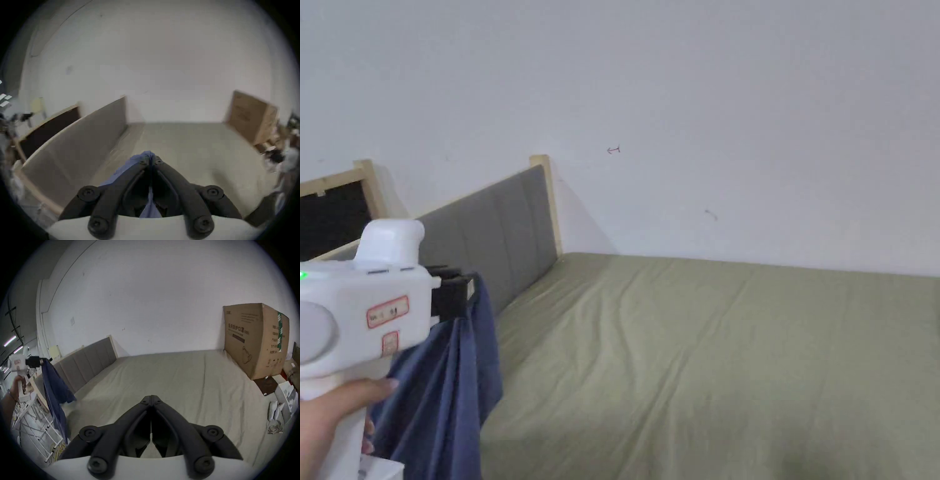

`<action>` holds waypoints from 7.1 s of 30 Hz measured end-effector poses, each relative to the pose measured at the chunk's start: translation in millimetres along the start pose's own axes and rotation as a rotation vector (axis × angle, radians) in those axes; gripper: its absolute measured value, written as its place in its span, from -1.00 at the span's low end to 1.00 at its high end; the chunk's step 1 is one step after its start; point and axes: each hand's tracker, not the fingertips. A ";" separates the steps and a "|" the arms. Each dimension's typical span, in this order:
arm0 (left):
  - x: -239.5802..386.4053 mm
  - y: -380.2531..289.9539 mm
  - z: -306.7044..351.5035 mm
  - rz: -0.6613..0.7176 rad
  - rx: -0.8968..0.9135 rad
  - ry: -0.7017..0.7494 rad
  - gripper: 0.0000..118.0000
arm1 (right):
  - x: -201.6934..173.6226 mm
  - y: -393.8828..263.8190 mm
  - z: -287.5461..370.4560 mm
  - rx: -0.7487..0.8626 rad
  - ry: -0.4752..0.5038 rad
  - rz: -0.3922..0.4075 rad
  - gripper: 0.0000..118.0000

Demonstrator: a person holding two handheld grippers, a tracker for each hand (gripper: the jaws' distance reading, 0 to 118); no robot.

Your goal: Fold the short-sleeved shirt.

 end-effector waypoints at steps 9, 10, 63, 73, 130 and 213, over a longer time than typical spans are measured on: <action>205.8 49.9 -52.9 0.050 -0.060 -0.567 -0.98 | 54.0 1.7 69.1 0.164 -0.165 -0.024 -1.00; 227.1 46.0 -64.9 0.045 -0.099 -0.601 -0.98 | 59.6 0.5 76.4 0.170 -0.190 -0.019 -1.00; 136.0 -130.6 -208.5 0.351 -0.560 -0.163 -0.82 | 88.1 -18.0 57.2 0.140 -0.281 -0.067 -1.00; 110.9 -240.3 -356.3 0.281 -0.879 -0.016 0.81 | 124.1 -40.7 29.5 0.000 -0.358 -0.084 -1.00; 112.0 163.6 -129.2 0.007 -0.072 -0.245 -0.96 | 159.0 313.4 71.5 0.069 -0.283 0.093 -1.00; 145.4 -193.3 -33.9 0.067 -0.434 -0.314 -1.00 | 128.8 -74.5 110.3 -0.249 -0.220 -0.171 -1.00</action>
